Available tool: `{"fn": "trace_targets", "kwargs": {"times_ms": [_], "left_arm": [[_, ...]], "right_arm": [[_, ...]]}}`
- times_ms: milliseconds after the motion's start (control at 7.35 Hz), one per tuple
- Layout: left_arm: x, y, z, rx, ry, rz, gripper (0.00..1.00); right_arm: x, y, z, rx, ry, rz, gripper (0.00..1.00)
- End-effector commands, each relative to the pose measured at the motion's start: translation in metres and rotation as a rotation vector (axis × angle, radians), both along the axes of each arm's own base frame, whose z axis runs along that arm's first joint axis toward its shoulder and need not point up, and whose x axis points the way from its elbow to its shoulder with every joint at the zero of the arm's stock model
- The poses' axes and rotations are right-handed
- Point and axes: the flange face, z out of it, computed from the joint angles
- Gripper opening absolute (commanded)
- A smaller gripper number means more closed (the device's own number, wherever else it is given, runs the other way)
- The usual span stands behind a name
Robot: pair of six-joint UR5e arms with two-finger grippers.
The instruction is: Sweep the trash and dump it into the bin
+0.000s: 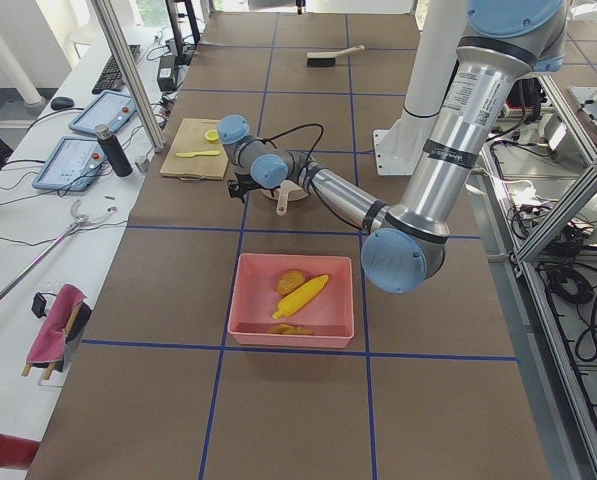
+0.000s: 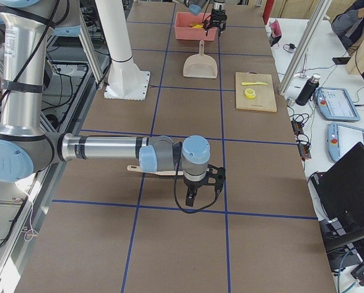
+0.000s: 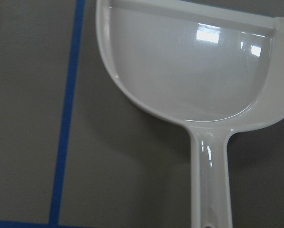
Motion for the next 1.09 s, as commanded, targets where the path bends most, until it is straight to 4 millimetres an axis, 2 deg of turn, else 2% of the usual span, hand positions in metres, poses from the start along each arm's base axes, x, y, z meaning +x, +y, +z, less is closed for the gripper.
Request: {"fn": "trace_targets", "kwargs": {"times_ms": [0,136,272,544,680,816,952], "left_arm": [[-0.081,-0.013,-0.034,-0.246,0.047,-0.298,0.98],[-0.122,-0.008,-0.043,-0.335,0.027,-0.400,0.98],[-0.164,0.002,-0.030,-0.390,-0.047,-0.511,0.98],[-0.244,0.009,0.024,-0.544,-0.187,-0.701,0.98],[-0.277,0.019,0.047,-0.658,-0.223,-0.754,0.98],[-0.299,0.034,0.087,-0.750,-0.244,-0.780,0.98],[-0.330,0.047,0.124,-0.835,-0.241,-0.823,0.98]], "right_arm": [[0.001,0.001,0.005,-0.006,0.019,0.002,1.00],[0.002,0.000,0.004,0.001,0.027,0.001,1.00],[0.002,0.000,0.003,0.004,0.025,-0.001,1.00],[0.002,0.000,0.005,0.000,0.029,0.000,1.00],[0.002,0.001,0.006,-0.004,0.029,0.001,1.00],[0.002,0.001,0.007,-0.006,0.030,0.001,1.00],[0.002,0.001,0.008,-0.007,0.031,0.001,1.00]]}}
